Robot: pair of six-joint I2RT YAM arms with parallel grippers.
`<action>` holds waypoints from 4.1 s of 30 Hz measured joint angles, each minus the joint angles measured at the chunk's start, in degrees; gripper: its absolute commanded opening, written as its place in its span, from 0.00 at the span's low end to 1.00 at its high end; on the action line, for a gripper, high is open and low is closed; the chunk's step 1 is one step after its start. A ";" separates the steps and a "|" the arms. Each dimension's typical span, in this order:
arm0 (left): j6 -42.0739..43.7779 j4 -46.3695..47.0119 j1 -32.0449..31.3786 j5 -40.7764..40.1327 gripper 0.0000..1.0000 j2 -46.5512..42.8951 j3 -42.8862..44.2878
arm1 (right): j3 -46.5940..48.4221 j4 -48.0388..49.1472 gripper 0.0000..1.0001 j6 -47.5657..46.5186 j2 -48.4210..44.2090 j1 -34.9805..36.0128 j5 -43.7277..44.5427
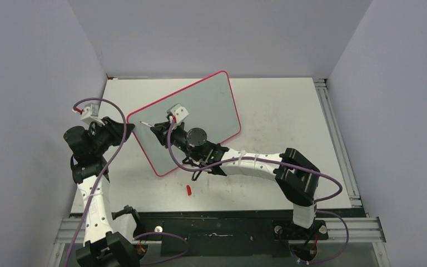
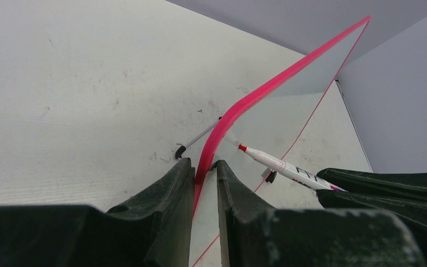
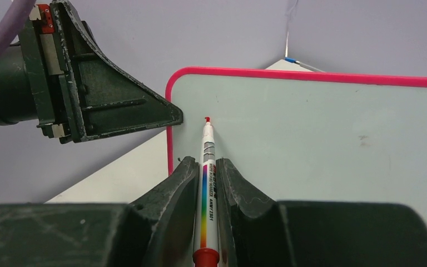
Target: Write a sentence on the whiteboard
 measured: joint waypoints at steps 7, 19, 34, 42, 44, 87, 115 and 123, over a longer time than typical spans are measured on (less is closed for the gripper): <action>0.04 -0.02 0.00 -0.35 0.18 0.00 0.00 | -2.73 0.98 0.05 0.63 0.00 0.76 0.61; 0.04 -0.02 0.00 -0.35 0.18 -0.02 0.00 | -5.57 1.55 0.05 1.16 -0.24 2.21 1.55; 0.02 -0.02 0.00 -0.33 0.18 -0.02 0.00 | -6.75 4.46 0.05 -3.02 -4.24 3.74 3.37; 0.04 -0.02 0.00 -0.33 0.18 -0.02 0.00 | -3.74 4.61 0.05 -4.83 -3.78 3.72 4.92; 0.04 -0.02 0.00 -0.33 0.18 -0.02 0.00 | -2.97 4.79 0.05 -4.96 -3.30 3.72 5.11; 0.09 -0.02 0.00 -0.50 0.18 0.02 0.00 | 0.83 5.09 0.05 -5.16 2.97 3.61 8.39; 0.48 -0.07 0.00 -1.40 0.18 0.02 -0.07 | -7.54 9.29 0.05 -4.33 0.52 3.30 12.76; 0.50 -0.07 0.00 -1.40 0.18 0.04 -0.11 | -8.35 9.92 0.05 -3.85 0.48 3.34 12.66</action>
